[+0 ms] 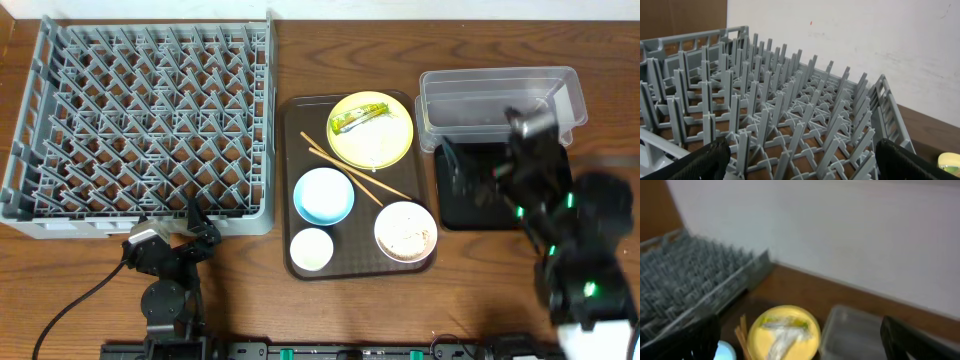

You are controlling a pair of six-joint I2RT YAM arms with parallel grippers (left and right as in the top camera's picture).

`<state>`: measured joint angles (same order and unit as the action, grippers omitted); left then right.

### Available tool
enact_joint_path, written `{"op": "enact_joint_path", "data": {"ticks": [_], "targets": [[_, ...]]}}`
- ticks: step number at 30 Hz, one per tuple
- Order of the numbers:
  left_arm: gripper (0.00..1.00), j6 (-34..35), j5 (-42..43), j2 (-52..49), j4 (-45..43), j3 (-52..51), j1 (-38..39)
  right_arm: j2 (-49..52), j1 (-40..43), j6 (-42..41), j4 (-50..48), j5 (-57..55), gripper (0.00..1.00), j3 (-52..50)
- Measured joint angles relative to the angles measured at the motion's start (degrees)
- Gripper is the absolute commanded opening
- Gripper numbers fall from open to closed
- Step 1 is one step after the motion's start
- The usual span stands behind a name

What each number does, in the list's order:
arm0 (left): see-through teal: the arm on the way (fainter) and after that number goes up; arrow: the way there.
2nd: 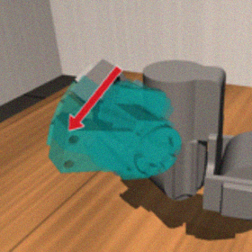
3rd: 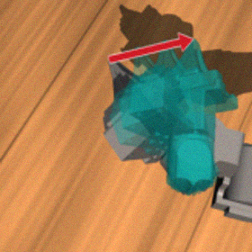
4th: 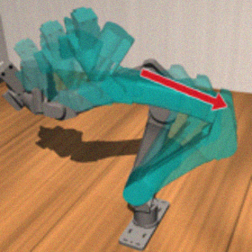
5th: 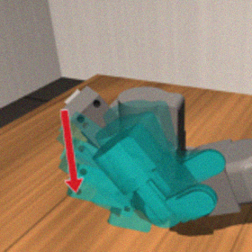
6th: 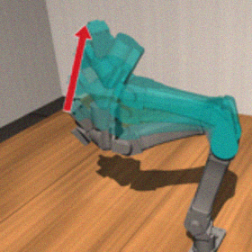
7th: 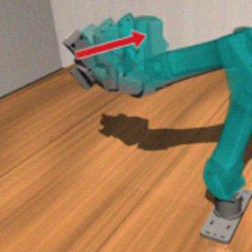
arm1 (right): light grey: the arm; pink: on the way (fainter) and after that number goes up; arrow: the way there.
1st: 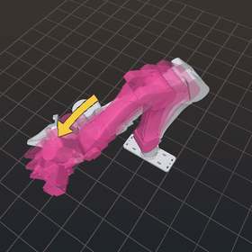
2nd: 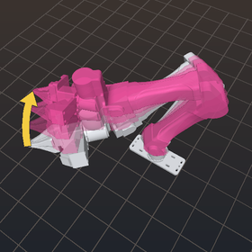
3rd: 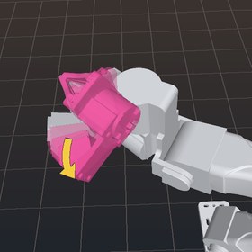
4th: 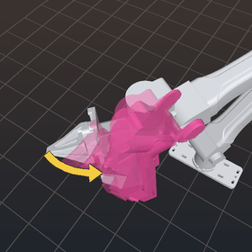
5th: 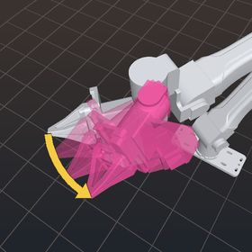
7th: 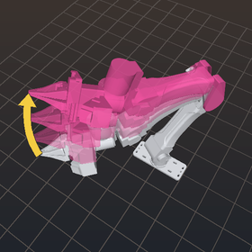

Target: Sort waste into correct bins and load items into the dishwasher

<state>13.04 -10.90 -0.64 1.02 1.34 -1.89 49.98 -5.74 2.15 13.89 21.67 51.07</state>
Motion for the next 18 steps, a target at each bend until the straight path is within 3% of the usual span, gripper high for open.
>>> {"op": "enact_joint_path", "data": {"ticks": [11, 18], "targets": [[0.93, 0.0, 0.02, 0.0, 0.04, 0.04, 0.0, 31.28, -1.73, 0.63, 28.72, 6.95, 0.99, 36.89], [0.93, 0.02, 0.0, -0.02, 0.07, 0.04, 0.0, 45.72, -7.34, 3.98, 40.54, 6.88, 0.99, 52.52]]}}
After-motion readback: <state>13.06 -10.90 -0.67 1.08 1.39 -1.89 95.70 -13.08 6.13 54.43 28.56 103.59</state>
